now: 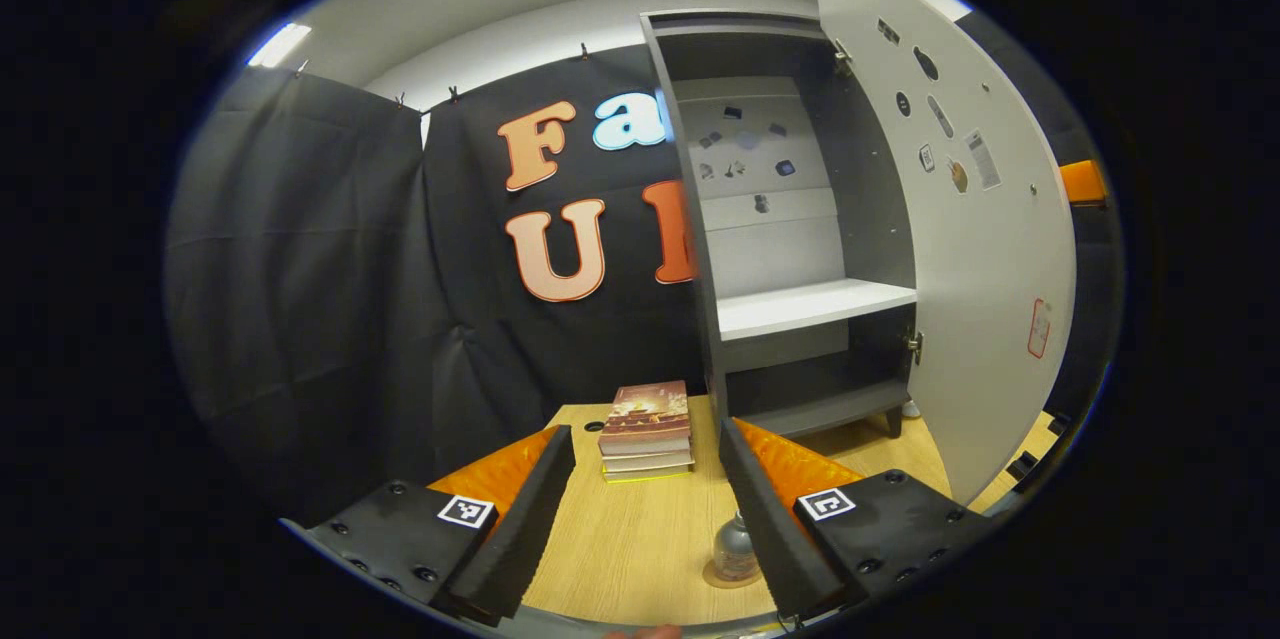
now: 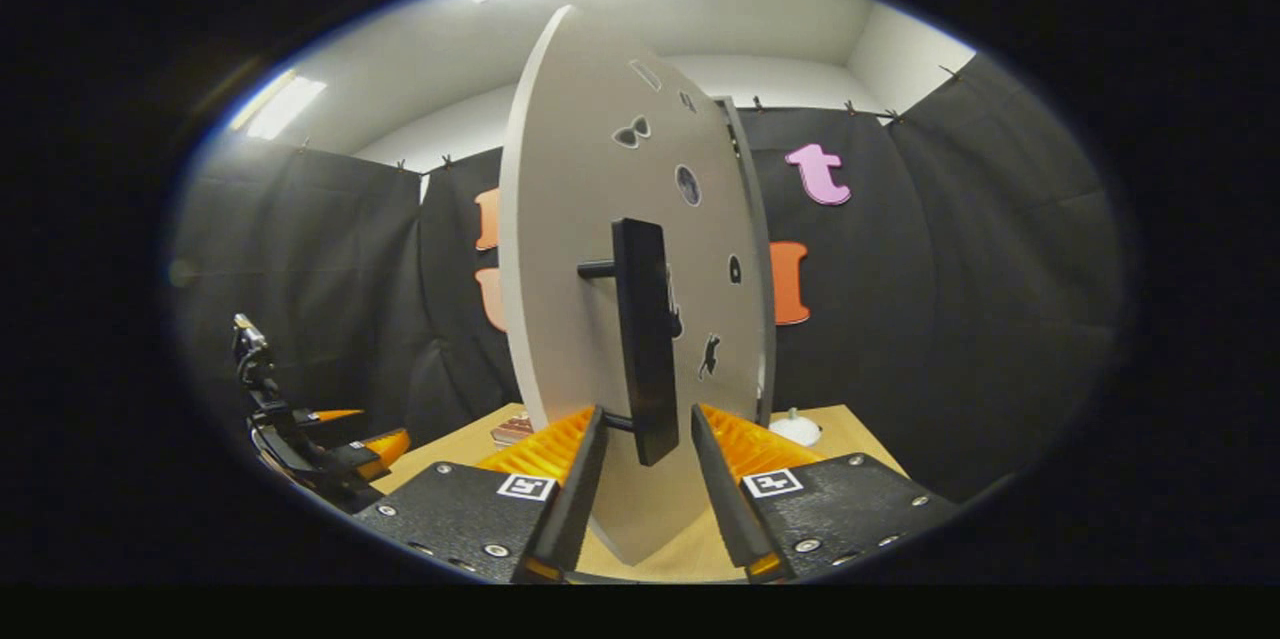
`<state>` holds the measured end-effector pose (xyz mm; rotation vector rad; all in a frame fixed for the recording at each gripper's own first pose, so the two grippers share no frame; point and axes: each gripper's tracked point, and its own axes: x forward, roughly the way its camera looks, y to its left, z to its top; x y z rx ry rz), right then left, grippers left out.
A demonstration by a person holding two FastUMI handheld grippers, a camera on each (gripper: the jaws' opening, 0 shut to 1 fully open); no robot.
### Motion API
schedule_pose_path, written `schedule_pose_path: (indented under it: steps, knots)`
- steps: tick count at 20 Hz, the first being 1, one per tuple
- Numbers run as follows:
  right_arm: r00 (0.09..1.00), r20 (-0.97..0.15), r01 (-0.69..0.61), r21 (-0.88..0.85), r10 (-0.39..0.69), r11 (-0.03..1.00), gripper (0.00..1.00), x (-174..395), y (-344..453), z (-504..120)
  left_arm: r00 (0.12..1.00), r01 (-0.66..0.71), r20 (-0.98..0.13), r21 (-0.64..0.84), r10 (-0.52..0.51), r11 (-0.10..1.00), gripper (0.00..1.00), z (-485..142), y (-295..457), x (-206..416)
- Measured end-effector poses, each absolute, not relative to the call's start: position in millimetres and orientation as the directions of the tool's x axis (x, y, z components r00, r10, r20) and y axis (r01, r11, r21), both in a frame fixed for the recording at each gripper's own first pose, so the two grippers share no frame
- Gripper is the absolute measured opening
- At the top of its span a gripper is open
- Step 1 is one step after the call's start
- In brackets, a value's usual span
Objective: Open the cabinet door with the right hand, grasp the bottle in the cabinet with the left hand and place it on the coaster, then close the cabinet door with the right hand.
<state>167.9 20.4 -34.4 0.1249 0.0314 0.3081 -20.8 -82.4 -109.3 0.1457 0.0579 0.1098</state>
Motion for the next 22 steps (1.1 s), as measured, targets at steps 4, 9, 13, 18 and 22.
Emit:
schedule_pose_path:
  steps: [4,9,13,18,22]
  knots:
    - [0.936,-0.003,-0.349,0.149,0.353,0.925,0.56,176.1,39.7,-34.7,0.988,-0.133,-0.063,0.139,0.142,0.981,0.95,-111.9,-62.3,-12.6]
    - [0.919,0.011,-0.391,0.159,0.394,0.907,0.66,200.9,64.3,-37.1,0.985,-0.154,-0.056,0.117,0.161,0.981,0.95,-106.7,-36.4,0.4]
    - [0.903,0.022,-0.427,0.162,0.429,0.89,0.73,227.5,86.9,-39.6,0.982,-0.179,-0.038,0.101,0.183,0.979,0.95,-94.9,-17.0,14.0]
    - [0.893,0.042,-0.45,0.112,0.448,0.886,0.79,241.9,107.0,-36.8,0.977,-0.209,-0.022,0.102,0.212,0.973,0.99,-82.2,1.8,32.9]
    - [0.897,0.047,-0.443,0.115,0.44,0.889,0.84,256.1,115.7,-36.2,0.976,-0.214,-0.028,0.071,0.217,0.974,0.95,-86.9,13.8,49.8]
